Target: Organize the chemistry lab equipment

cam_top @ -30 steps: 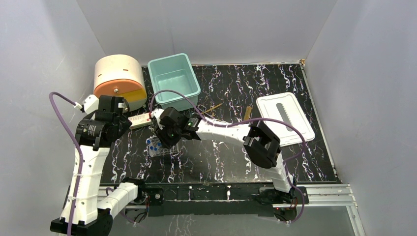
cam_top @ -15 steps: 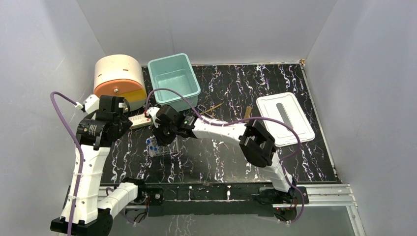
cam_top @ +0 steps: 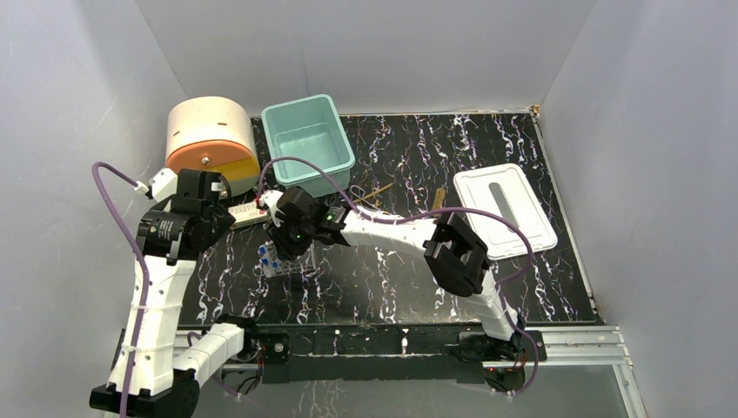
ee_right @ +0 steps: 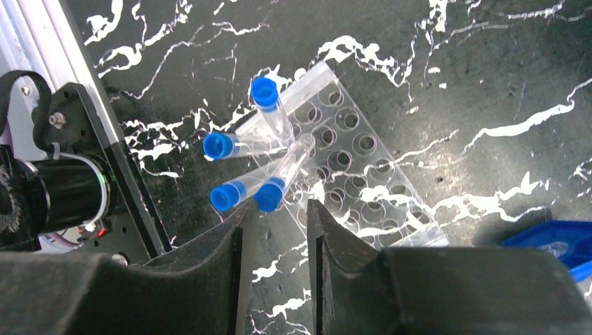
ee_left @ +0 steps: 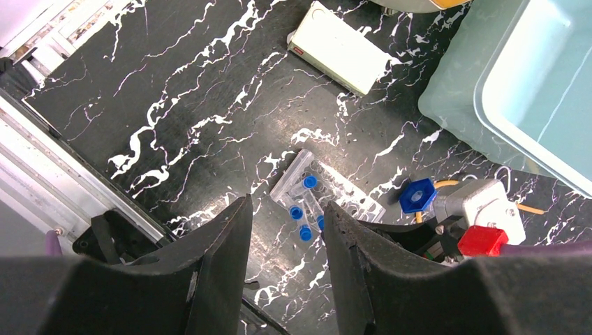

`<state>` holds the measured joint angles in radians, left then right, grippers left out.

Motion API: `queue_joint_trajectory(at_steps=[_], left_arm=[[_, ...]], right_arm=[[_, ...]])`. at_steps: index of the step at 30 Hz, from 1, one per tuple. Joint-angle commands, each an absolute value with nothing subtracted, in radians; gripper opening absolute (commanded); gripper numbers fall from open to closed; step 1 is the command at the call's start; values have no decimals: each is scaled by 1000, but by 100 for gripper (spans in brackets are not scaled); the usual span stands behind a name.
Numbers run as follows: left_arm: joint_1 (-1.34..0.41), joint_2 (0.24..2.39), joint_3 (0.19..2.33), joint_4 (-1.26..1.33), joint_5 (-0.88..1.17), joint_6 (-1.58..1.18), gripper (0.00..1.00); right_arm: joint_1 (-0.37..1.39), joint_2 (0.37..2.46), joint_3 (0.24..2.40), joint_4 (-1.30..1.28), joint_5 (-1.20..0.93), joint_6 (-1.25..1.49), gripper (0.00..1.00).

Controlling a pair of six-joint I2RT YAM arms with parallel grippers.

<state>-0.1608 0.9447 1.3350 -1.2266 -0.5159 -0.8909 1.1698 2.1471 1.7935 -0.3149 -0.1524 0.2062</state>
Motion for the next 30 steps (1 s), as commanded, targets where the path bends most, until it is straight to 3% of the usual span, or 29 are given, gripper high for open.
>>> queue_joint_trajectory(at_steps=[1, 10, 30], left_arm=[[-160, 940, 1330, -1225, -534, -887, 42], [-160, 938, 1323, -1226, -534, -889, 42], [-160, 922, 1300, -1247, -547, -921, 40]], right_arm=[[1167, 2035, 1734, -231, -133, 217, 40], [1169, 2024, 1646, -205, -156, 212, 31], [1177, 2188, 1845, -263, -177, 168, 30]])
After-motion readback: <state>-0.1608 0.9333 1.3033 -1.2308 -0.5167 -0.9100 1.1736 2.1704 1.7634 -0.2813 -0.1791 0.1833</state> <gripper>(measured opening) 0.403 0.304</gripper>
